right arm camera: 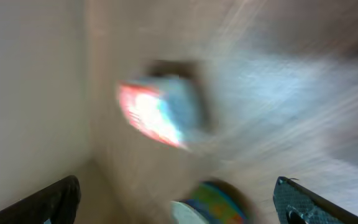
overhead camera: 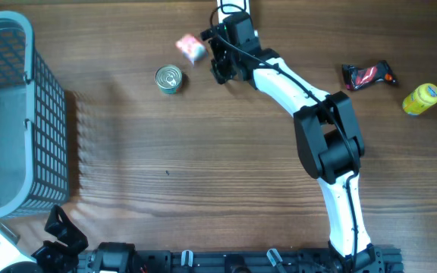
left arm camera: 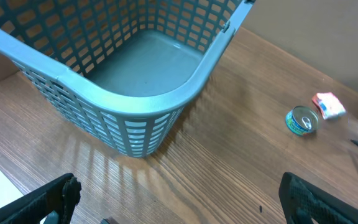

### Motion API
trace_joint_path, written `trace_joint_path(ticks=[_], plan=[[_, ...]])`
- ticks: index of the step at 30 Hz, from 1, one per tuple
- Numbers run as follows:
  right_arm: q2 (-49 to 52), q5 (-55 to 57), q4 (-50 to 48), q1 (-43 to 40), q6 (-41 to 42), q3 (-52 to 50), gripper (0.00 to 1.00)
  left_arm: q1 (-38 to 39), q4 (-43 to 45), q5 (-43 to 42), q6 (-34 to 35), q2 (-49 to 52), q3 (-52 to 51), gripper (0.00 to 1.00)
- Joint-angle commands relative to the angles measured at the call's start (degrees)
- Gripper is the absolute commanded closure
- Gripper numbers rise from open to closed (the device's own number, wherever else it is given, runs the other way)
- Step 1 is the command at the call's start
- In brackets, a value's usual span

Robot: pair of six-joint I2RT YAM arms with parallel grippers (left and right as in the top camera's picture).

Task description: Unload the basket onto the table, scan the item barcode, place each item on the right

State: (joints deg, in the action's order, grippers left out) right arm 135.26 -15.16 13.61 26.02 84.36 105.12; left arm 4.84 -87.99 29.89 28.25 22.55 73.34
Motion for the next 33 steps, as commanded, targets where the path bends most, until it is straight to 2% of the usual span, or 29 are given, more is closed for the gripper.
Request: trace_joint_path(ticks=[1, 3, 5, 7, 9, 13, 16, 20, 22, 25, 30, 33], plan=[[-0.55, 5.44, 12.92, 0.11, -11.96, 4.61, 0.00, -0.24, 0.26, -0.50, 0.98, -0.11, 0.42, 0.00], [-2.80, 8.85, 22.69, 0.15, -16.22, 5.90, 0.00, -0.24, 0.26, -0.50, 1.03, -0.11, 0.42, 0.00], [-4.90, 10.99, 26.80, 0.17, -22.10, 5.99, 0.00, -0.24, 0.59, -0.48, 1.03, -0.11, 0.42, 0.00], [-8.11, 10.01, 27.34, 0.33, -37.27, 6.10, 0.00, -0.24, 2.14, -0.48, 1.16, -0.11, -0.63, 0.00], [-10.45, 8.44, 29.92, 0.79, -43.93, 6.49, 0.00, -0.24, 3.17, -0.50, 1.20, -0.11, -1.90, 0.00], [-15.67, 9.51, 39.15, 1.29, -46.86, 7.50, 0.00, -0.24, 8.13, -5.35, 0.42, 0.35, -8.02, 0.00], [-18.45, 15.15, 40.30, 1.22, -46.95, 7.50, 0.00, -0.24, 13.81, -9.57, -1.46, 3.41, -11.87, 0.00], [-22.82, 21.77, 40.57, 0.24, -51.65, 7.50, 0.00, -0.24, 21.66, -13.86, -1.46, 13.14, -12.48, 0.00], [-23.85, 22.91, 42.66, -1.97, -52.33, 7.50, 0.00, -0.20, 28.72, -20.22, -1.49, 19.96, -12.48, 0.00], [-23.85, 21.33, 47.06, -6.23, -52.50, 7.48, 0.00, -0.20, 39.43, -27.87, -2.56, 32.50, -12.48, 0.00], [-23.85, 16.68, 49.77, -14.43, -58.40, 7.37, 0.00, 0.09, 58.66, -35.36, -6.56, 54.05, -11.91, 0.00], [-23.85, 15.63, 51.25, -17.99, -59.04, 7.37, 0.00, 1.22, 67.36, -36.92, -8.83, 65.40, -8.92, 0.00]])
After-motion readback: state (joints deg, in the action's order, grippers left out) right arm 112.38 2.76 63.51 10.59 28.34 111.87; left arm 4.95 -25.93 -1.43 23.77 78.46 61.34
